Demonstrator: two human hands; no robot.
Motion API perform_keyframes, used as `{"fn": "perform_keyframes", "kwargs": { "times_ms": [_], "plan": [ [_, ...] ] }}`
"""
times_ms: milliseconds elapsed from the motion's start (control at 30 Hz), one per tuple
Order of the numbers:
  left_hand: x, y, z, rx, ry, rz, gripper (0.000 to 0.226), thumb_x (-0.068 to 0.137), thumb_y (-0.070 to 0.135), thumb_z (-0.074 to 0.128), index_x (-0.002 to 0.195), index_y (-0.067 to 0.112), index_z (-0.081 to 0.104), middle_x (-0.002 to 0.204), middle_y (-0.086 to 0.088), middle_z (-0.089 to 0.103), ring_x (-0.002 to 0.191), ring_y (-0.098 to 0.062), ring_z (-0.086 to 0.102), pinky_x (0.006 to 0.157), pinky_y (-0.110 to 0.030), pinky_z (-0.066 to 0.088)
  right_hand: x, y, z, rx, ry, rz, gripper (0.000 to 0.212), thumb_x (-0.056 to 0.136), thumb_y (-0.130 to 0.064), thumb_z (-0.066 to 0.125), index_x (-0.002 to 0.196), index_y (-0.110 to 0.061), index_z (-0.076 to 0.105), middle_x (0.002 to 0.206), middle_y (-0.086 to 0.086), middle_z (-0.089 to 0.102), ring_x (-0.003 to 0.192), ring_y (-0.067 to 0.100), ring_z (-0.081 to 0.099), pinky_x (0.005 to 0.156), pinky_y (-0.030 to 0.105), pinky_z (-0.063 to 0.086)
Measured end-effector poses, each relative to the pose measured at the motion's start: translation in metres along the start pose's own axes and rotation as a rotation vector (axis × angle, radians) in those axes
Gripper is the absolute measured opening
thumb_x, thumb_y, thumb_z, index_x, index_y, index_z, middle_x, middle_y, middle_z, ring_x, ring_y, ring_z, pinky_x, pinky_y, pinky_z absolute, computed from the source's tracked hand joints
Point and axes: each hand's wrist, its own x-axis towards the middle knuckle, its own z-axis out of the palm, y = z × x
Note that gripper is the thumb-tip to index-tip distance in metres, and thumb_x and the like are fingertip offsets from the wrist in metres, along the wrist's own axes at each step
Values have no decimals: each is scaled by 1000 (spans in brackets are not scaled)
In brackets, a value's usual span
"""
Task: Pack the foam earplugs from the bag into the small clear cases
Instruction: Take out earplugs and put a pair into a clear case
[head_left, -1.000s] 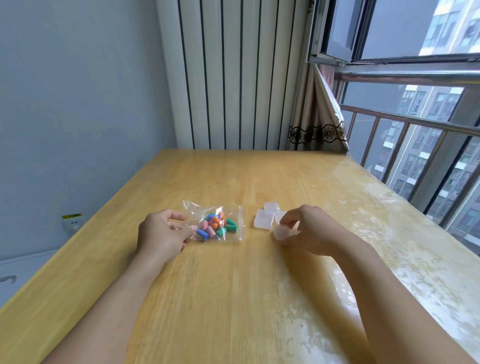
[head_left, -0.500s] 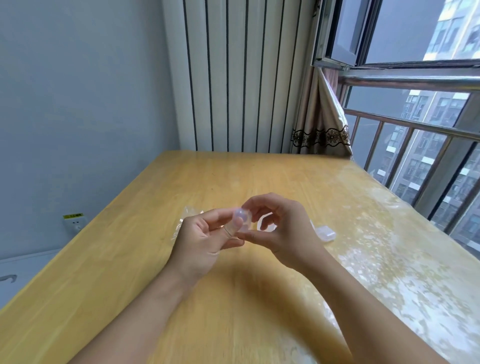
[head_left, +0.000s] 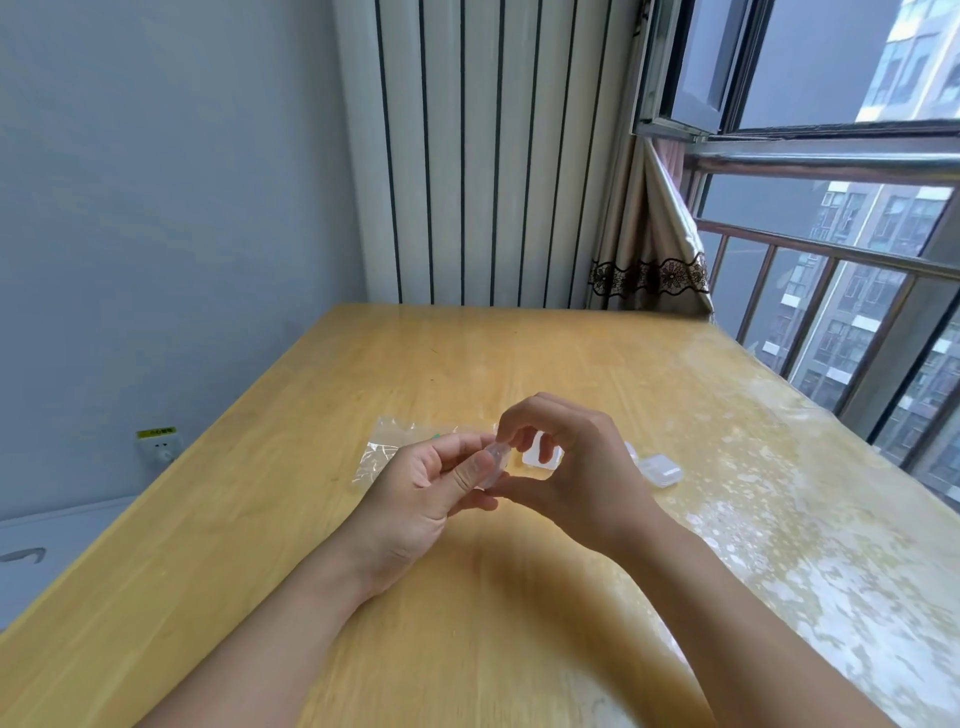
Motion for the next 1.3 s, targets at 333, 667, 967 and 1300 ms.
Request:
{"fn": "perform_keyframes", "kwargs": {
  "times_ms": [333,667,967,1300],
  "plan": [
    [0,-7,1,74,-37,-34,43,86,34,64,121,11,71,114,-15,75,106,-21,72,85,-26,58,0,7,-6,-20,-127,107,35,70,-20,93,70,-28,59,73,-8,62,69,10,57,60,24,49],
    [-1,-3,3,50,82,27,34,102,31,50,119,10,70,98,-15,77,86,-18,70,79,-26,57,-3,-10,17,183,-38,252,21,81,-17,85,71,-7,68,65,1,74,58,12,67,54,26,51],
    [1,-8,2,239,63,37,41,81,51,77,112,26,74,97,-5,78,79,-18,69,79,-42,58,4,-4,-12,550,-100,500,21,82,-8,74,102,-8,70,96,8,73,70,20,69,66,36,55],
    [-5,-9,8,286,36,14,9,93,22,70,97,16,76,82,-3,79,77,-13,71,64,-24,55,2,-6,-9,416,-264,493,25,92,-8,72,117,-13,76,83,5,78,66,13,64,68,24,52]
  ]
}}
